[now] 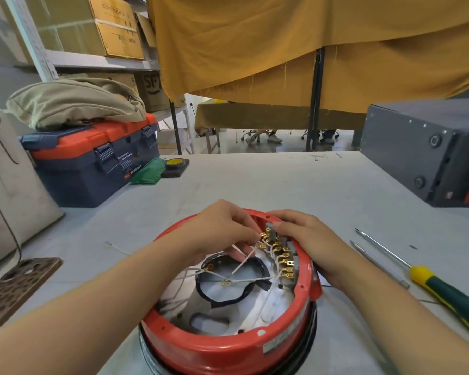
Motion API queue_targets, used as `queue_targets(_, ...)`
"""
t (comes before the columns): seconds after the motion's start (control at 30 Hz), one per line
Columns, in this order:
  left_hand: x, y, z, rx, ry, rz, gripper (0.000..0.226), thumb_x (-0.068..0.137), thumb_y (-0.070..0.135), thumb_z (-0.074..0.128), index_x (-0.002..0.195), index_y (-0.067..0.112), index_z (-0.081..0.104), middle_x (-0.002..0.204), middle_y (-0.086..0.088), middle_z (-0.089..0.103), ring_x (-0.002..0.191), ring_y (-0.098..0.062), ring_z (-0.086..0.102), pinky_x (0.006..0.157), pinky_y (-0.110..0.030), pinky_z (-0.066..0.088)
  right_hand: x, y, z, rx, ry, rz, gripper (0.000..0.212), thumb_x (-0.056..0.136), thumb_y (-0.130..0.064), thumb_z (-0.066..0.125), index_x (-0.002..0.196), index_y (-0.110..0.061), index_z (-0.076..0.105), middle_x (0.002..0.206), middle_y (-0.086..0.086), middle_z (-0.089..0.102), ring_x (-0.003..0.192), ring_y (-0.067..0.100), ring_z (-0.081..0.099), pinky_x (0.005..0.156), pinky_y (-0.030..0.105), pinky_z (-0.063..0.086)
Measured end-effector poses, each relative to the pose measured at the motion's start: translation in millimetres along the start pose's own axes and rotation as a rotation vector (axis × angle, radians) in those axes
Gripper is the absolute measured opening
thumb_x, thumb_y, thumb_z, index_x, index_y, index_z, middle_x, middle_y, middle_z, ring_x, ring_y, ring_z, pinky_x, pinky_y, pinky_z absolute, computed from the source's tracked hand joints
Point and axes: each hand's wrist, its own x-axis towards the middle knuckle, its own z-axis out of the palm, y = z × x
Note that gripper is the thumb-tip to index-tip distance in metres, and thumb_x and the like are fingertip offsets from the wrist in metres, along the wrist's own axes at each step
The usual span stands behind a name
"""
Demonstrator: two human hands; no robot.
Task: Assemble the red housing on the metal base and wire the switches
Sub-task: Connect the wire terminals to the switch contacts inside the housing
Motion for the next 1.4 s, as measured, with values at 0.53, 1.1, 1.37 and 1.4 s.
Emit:
queue_targets(0.53,12.8,7.6,4.4,-0.006,-0.087,-0.03,0.009,0.081,-0.004,0.064,0.075,0.002,0.068,0.062,-0.007,0.067,0.052,-0.014,0.065,0.049,-0.02,0.052,3.5,1.5,-3.1,-0.172,0.245,-0.014,0.007,0.078,-0.016,0.065,0.072,-0.018,0.067,0.064,-0.004,0.063,0.066,0.016,0.058,0.064,0.03,0.045)
queue_targets(1.1,18.2,-3.6,12.4,-0.247,-0.168,-0.111,0.011,0.081,-0.001,0.065,0.071,0.003,0.068,0.059,-0.01,0.067,0.054,-0.013,0.066,0.049,-0.016,0.051,1.3,-0.9,-5.4,-0.064,0.185,0.099,0.012,0.082,-0.024,0.066,0.085,-0.013,0.062,0.07,0.001,0.065,0.054,0.009,0.06,0.051,0.022,0.047)
queue_targets(1.37,17.7,-3.7,12.4,-0.267,-0.184,-0.141,0.013,0.083,0.001,0.063,0.071,0.003,0.068,0.06,-0.01,0.068,0.053,-0.012,0.066,0.049,-0.015,0.05,2.1,1.0,-5.9,-0.15,0.21,0.035,0.011,0.083,-0.027,0.065,0.078,-0.017,0.062,0.077,0.001,0.065,0.067,0.013,0.06,0.061,0.026,0.045)
queue_targets(1.4,17.7,-3.6,12.6,-0.269,-0.184,-0.142,0.013,0.083,0.001,0.063,0.071,0.003,0.068,0.061,-0.009,0.068,0.053,-0.012,0.065,0.049,-0.015,0.05,2.1,1.2,-5.8,-0.153,0.21,0.03,0.011,0.083,-0.026,0.065,0.078,-0.017,0.062,0.078,0.001,0.064,0.068,0.014,0.06,0.061,0.027,0.045)
